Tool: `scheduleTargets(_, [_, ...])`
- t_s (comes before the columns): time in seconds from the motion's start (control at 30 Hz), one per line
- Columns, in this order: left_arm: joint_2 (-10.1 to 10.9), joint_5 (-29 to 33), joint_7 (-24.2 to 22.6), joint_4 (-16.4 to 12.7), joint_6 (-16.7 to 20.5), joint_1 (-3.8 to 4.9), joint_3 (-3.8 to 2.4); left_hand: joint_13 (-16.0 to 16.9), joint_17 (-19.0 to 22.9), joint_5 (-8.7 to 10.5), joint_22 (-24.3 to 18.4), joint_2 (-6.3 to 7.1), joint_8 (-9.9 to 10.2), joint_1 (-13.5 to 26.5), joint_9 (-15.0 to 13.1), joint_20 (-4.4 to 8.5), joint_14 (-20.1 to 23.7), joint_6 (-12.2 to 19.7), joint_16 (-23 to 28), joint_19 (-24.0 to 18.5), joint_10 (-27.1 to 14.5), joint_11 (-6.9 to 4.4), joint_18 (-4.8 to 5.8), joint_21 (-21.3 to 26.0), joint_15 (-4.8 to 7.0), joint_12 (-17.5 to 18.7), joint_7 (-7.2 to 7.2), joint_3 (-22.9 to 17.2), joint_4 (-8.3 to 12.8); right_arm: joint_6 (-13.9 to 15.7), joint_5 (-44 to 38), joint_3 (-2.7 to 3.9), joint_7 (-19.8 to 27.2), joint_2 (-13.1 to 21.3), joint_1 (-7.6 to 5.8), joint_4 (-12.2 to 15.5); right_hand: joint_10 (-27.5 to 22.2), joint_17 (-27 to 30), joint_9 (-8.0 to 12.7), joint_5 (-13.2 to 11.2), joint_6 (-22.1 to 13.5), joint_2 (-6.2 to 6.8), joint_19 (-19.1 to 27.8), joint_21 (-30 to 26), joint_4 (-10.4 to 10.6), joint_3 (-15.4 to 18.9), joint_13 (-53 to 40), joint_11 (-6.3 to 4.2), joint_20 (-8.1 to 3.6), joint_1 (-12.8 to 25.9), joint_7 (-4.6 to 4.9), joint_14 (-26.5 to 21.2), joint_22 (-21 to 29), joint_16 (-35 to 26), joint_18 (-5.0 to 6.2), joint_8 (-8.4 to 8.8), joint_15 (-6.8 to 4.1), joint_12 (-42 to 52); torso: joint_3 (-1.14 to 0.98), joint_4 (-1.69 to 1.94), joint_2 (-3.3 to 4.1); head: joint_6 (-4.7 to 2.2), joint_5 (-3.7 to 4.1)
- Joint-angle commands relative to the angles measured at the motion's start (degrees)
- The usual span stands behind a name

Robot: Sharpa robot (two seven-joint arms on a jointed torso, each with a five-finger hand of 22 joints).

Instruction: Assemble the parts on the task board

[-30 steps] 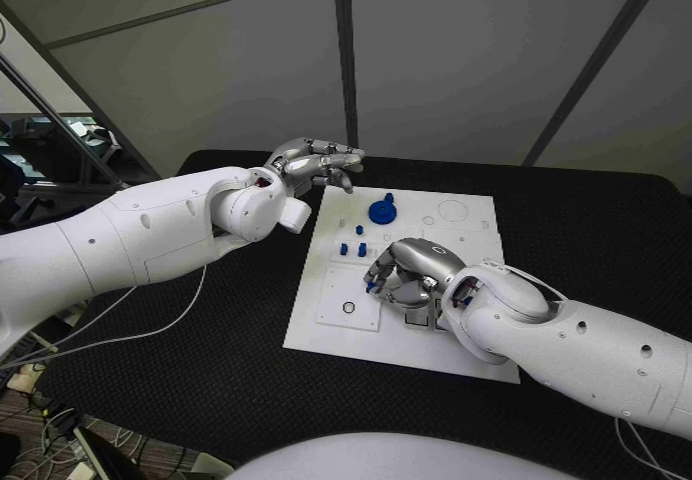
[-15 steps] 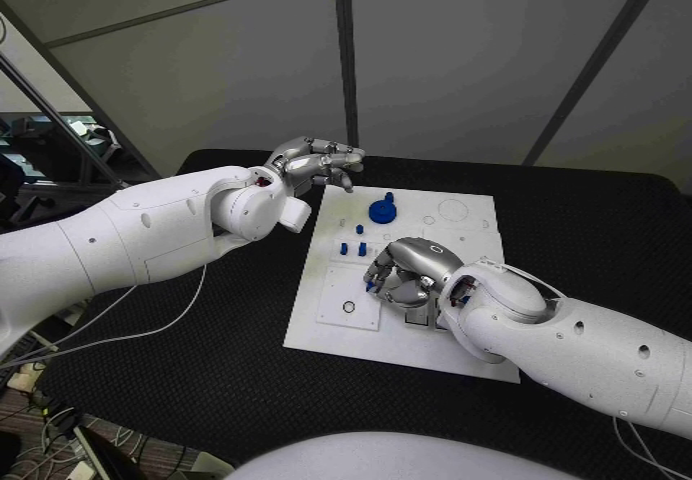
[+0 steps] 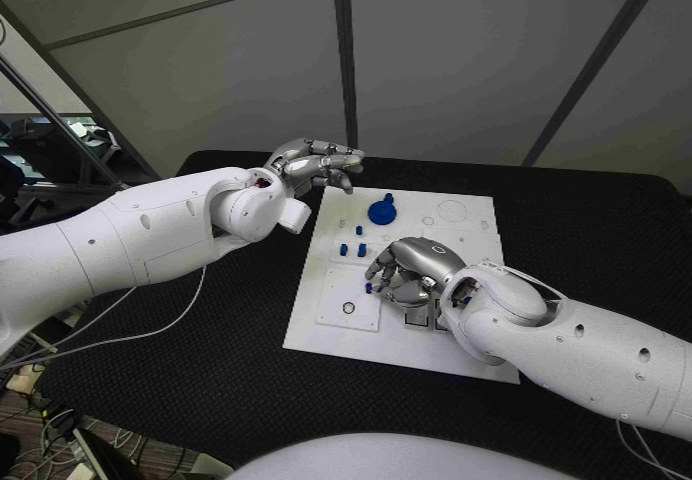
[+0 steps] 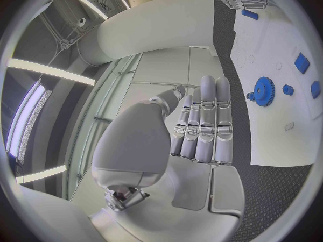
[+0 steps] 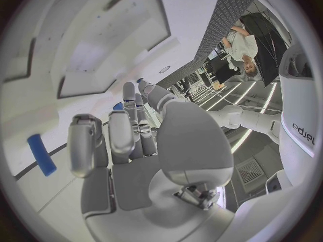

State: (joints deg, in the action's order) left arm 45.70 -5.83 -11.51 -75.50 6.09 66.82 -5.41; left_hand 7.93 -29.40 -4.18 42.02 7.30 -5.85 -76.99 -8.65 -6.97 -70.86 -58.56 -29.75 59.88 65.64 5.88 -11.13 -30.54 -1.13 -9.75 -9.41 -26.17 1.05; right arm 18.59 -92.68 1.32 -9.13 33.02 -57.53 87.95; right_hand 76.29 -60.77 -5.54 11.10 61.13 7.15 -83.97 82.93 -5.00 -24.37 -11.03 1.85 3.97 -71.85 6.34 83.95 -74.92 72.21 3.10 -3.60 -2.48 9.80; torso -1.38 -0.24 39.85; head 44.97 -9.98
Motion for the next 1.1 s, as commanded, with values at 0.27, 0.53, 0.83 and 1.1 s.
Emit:
scheduleTargets(0.27, [0.1, -0.12, 0.27, -0.05, -0.78, 0.1, -0.04, 0.1, 0.06, 0.22, -0.06, -0.52, 0.18, 0.05, -0.05, -0.29, 0.08, -0.04, 0.07, -0.1, -0.48, -0.04, 0.76, 0.33, -0.26, -0.19, -0.3, -0.04, 0.21, 6.57, 1.1, 0.01, 2.32, 1.08, -0.04, 1.05, -0.08, 0.76, 0.5, -0.25, -1.23, 1.38, -1.67, 0.95, 0.23, 0.92, -1.11, -0.28, -0.53, 0.27, 0.01, 1.02, -7.46, -0.07, -1.08, 0.07, -0.43, 1.3, 0.01, 0.08, -0.01, -0.07, -0.03])
scheduleTargets(0.53, [0.32, -0.12, 0.38, -0.01, -0.83, 0.1, -0.03, 0.11, 0.07, 0.24, -0.08, -0.56, 0.19, 0.05, -0.06, -0.3, 0.06, -0.05, 0.14, -0.1, -0.49, -0.04, 0.76, 0.38, -0.26, -0.19, -0.3, -0.03, 0.22, 7.43, 2.49, 0.06, 2.77, 5.27, -0.07, 4.89, -0.56, 0.96, 0.48, 0.33, -0.32, 1.18, -1.72, 1.02, 0.33, 0.81, -1.93, -0.11, -0.51, 0.04, 0.15, 0.95, -7.56, -0.13, -1.1, -0.32, -0.33, 1.99, 0.0, -0.1, -0.08, -0.21, 0.0])
scheduleTargets(0.83, [0.23, -0.12, 0.46, 0.16, -0.95, 0.09, 0.01, 0.11, 0.07, 0.24, -0.08, -0.56, 0.19, 0.05, -0.06, -0.3, 0.06, -0.05, 0.14, -0.1, -0.49, -0.04, 0.76, 0.38, -0.26, -0.19, -0.3, -0.03, 0.22, 2.7, 6.62, 0.26, 0.57, 9.56, -1.17, 8.2, 3.15, -0.53, 0.68, 1.74, 1.37, 1.23, -2.68, 2.38, 1.0, 1.77, -8.99, -1.34, -1.24, 0.44, -0.83, 1.42, -9.3, 1.24, -1.52, -0.16, -1.22, 10.99, 0.01, 0.07, -0.04, -0.7, 0.69])
scheduleTargets(1.1, [0.19, -0.12, 0.47, 0.27, -1.07, 0.08, 0.06, 0.11, 0.08, 0.31, -0.1, -0.58, 0.2, 0.05, -0.07, -0.31, 0.05, -0.07, 0.18, -0.09, -0.5, -0.03, 0.76, 0.42, -0.27, -0.19, -0.3, -0.01, 0.24, 1.8, 8.1, 1.04, -3.1, 11.17, -1.46, 9.54, 1.29, -7.23, 1.34, -0.05, 0.29, 0.88, -4.23, 4.62, 4.3, 4.57, -45.58, -1.06, -1.13, 2.32, -0.93, 2.39, -12.11, 6.15, -2.25, -0.11, -1.06, 49.04, -0.11, -0.14, -0.02, -1.45, 1.27])
